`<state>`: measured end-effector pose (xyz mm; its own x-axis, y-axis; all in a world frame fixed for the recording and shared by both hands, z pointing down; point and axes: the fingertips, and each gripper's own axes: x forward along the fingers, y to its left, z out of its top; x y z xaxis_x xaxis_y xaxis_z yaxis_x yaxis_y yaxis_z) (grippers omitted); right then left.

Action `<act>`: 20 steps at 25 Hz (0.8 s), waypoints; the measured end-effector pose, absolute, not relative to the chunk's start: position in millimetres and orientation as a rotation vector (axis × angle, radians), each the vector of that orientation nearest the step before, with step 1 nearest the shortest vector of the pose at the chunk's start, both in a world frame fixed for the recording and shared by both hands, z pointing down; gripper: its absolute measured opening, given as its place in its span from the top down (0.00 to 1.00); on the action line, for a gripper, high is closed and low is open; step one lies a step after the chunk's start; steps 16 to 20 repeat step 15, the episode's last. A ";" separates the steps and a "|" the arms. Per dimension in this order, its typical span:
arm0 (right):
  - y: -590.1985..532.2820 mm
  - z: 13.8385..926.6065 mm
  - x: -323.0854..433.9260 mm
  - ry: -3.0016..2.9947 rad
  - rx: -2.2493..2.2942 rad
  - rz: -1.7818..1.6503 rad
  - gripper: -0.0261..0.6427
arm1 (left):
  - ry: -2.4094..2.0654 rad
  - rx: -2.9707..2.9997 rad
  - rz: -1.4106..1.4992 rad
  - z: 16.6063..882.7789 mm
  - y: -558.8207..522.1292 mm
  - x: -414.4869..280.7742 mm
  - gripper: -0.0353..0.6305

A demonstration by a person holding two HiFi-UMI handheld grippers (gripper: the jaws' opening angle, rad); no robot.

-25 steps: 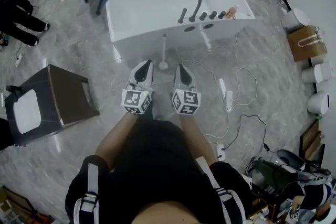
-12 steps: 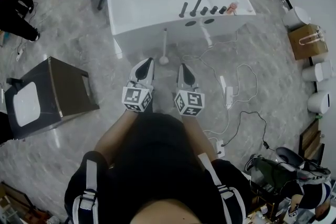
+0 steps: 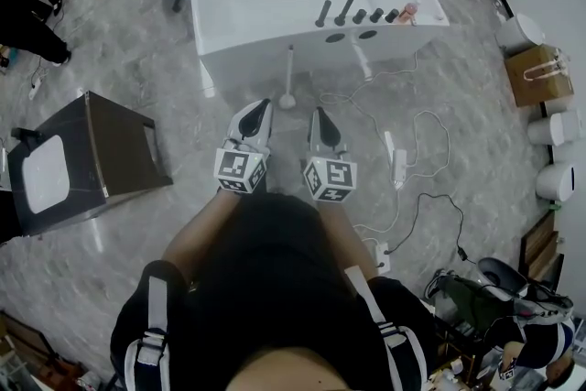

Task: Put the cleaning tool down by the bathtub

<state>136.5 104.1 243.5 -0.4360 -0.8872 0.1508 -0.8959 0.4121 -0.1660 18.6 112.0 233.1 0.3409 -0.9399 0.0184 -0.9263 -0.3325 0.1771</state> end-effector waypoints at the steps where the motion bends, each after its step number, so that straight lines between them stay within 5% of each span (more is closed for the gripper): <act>1: 104.4 242.8 136.5 -2.608 1.647 0.345 0.96 | -1.716 2.439 -0.133 232.8 112.3 18.2 0.93; 20: 107.1 238.7 131.9 -2.619 1.645 0.326 0.96 | -1.708 2.437 -0.133 234.1 113.4 15.6 0.93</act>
